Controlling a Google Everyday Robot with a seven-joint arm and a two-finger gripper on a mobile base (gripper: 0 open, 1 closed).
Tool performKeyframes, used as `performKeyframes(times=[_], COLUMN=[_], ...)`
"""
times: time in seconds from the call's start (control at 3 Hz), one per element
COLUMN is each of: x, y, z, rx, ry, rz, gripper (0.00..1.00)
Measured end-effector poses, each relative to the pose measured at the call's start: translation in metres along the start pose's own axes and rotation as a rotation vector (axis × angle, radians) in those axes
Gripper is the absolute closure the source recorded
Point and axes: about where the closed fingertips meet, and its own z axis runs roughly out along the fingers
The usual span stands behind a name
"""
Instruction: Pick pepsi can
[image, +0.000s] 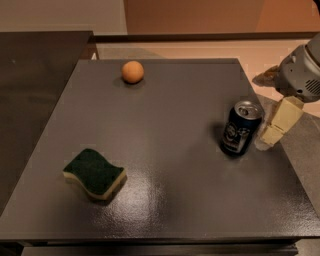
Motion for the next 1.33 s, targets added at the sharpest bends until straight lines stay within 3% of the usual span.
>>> performKeyframes(times=[0.33,0.67,1.33], x=[-0.006,-0.012,-0.017], y=[0.007,0.015,0.024], z=[0.006,0.009,0.009], rx=[-0.04,-0.064,-0.082], ry=[-0.047,-0.08,-0.112], rz=[-0.03,-0.056,-0.08], gripper=[0.0,0.16,0.63])
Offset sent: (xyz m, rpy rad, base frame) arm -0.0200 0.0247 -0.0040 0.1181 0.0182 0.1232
